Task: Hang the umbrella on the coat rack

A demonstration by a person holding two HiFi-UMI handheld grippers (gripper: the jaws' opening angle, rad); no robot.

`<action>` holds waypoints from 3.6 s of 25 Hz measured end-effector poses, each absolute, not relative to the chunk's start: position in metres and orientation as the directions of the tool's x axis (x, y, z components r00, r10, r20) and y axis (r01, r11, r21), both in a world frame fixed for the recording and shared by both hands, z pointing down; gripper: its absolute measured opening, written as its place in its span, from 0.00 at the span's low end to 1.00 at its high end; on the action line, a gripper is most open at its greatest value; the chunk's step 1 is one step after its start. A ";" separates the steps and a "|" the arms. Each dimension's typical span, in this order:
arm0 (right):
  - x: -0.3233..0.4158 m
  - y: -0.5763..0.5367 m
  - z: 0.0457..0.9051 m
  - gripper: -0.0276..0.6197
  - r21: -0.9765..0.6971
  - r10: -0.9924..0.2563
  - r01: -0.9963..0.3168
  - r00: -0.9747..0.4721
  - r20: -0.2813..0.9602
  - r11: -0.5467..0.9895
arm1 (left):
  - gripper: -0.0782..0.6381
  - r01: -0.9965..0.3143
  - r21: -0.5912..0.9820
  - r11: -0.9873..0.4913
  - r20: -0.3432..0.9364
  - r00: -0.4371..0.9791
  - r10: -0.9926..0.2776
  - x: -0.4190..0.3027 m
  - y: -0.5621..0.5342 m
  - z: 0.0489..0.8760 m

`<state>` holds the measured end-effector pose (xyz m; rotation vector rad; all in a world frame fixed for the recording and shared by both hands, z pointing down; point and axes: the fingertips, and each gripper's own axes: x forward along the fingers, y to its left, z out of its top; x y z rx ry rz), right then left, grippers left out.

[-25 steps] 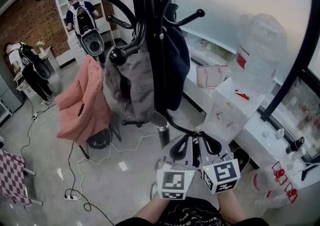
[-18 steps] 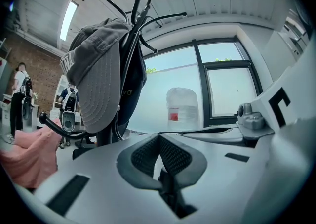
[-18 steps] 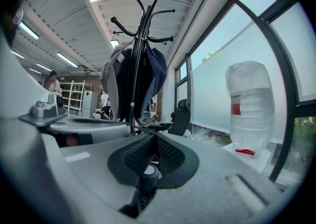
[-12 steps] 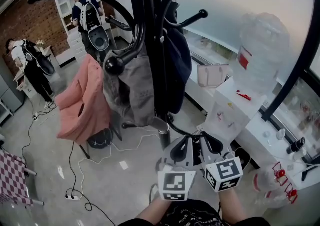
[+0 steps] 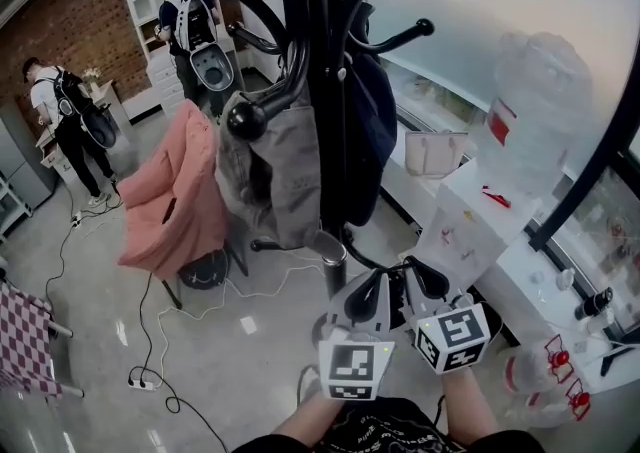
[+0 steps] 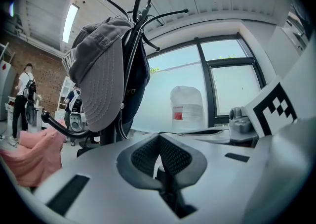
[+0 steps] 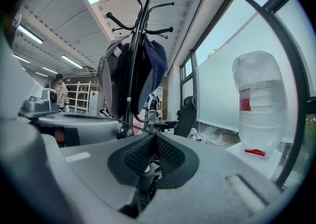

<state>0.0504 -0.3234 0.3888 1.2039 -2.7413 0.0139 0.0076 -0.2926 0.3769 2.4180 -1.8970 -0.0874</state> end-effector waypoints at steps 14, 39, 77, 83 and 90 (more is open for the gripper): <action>0.020 -0.323 0.406 0.05 0.073 -0.672 -0.671 -0.720 0.173 0.738 | 0.12 -0.982 0.106 -0.158 0.044 0.163 -0.986 -0.017 -0.296 0.393; -0.006 -0.333 0.419 0.05 0.029 -0.675 -0.681 -0.717 0.176 0.731 | 0.12 -0.986 0.054 -0.160 0.096 0.165 -0.982 -0.039 -0.315 0.411; -0.021 -0.332 0.446 0.05 -0.037 -0.609 -0.621 -0.777 0.161 0.783 | 0.12 -0.949 0.043 -0.312 0.093 0.315 -0.944 -0.033 -0.321 0.439; -0.022 -0.327 0.444 0.05 -0.102 -0.566 -0.586 -0.806 0.173 0.803 | 0.12 -0.922 0.160 -0.352 0.055 0.365 -0.930 -0.036 -0.316 0.439; -0.013 -0.325 0.443 0.16 -0.139 -0.567 -0.588 -0.807 0.165 0.796 | 0.13 -0.882 0.264 -0.389 0.026 0.410 -0.912 -0.034 -0.311 0.438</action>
